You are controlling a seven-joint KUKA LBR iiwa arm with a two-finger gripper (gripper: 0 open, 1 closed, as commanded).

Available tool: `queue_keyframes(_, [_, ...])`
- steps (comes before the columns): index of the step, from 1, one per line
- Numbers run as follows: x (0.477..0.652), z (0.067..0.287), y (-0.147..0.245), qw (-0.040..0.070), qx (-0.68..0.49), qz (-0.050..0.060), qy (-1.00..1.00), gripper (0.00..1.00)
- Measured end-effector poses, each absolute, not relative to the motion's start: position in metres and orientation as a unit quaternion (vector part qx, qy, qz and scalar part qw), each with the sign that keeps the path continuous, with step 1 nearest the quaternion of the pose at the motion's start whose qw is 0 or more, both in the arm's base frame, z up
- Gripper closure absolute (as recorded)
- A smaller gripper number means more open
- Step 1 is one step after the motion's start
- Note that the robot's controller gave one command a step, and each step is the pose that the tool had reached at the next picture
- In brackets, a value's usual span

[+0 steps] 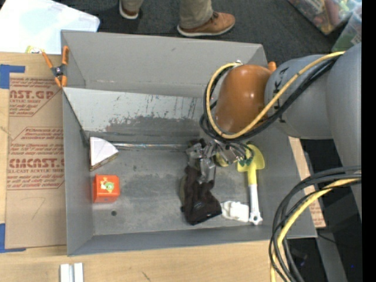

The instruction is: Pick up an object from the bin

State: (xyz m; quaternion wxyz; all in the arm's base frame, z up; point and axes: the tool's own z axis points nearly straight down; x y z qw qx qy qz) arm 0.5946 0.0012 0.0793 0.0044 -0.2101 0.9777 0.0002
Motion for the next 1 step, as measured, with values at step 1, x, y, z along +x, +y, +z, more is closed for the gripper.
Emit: queue_keyframes(1, [0.5946,0.0793,0.0014,0.005,-0.212,0.0,0.977,1.0])
